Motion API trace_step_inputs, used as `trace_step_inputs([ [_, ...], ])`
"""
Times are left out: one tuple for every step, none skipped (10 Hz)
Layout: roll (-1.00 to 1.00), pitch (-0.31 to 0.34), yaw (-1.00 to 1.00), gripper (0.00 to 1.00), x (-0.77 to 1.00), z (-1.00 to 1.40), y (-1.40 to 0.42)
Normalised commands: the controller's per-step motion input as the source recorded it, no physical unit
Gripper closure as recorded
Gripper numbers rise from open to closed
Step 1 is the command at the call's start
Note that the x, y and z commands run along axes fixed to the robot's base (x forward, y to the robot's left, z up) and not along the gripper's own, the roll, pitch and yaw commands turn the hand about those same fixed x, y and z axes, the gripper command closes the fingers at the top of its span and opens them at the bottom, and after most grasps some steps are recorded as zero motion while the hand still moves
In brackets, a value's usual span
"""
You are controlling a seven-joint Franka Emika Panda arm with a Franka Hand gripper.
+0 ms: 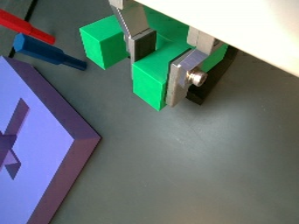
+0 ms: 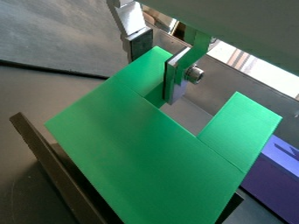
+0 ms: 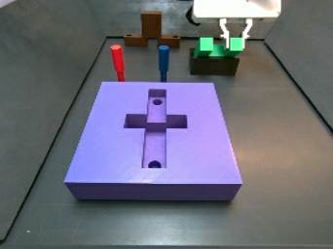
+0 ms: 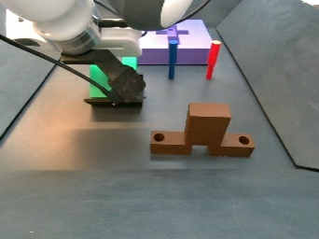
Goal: Pick up the green object. Move up. Place the green object on the fixture. Regrasp the green object. Move to above the board. Insert the green object.
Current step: Place the green object on the fixture, then regrasp the green object.
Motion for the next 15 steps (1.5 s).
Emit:
trace_step_inputs([
  [0.00, 0.000, 0.00, 1.00, 0.00, 0.00, 0.00],
  [0.00, 0.000, 0.00, 0.00, 0.00, 0.00, 0.00],
  [0.00, 0.000, 0.00, 0.00, 0.00, 0.05, 0.00],
  [0.14, 0.000, 0.00, 0.00, 0.04, 0.35, 0.00],
  [0.23, 0.000, 0.03, 0.00, 0.09, 0.60, 0.00],
  [0.22, 0.000, 0.04, 0.00, 0.15, 0.71, 0.00],
  [0.33, 0.000, 0.02, 0.00, 0.17, 0.59, 0.00],
  [0.69, -0.009, 0.00, 0.00, 0.16, 0.34, 0.00],
  [0.99, 0.000, 0.08, 0.00, 0.11, 0.27, 0.00],
  [1.00, 0.000, 0.12, 0.00, 0.08, 0.28, 0.00],
  [1.00, 0.037, 0.17, 0.00, 0.00, 0.22, 0.00],
  [1.00, 0.086, 0.20, 0.00, 0.00, 0.20, 0.00],
  [1.00, 0.094, 0.22, 0.00, 0.00, 0.22, 0.00],
  [1.00, 0.000, 0.25, 0.00, -0.01, 0.10, -0.02],
  [0.66, -0.171, 0.42, 0.00, -0.05, 0.03, 0.00],
])
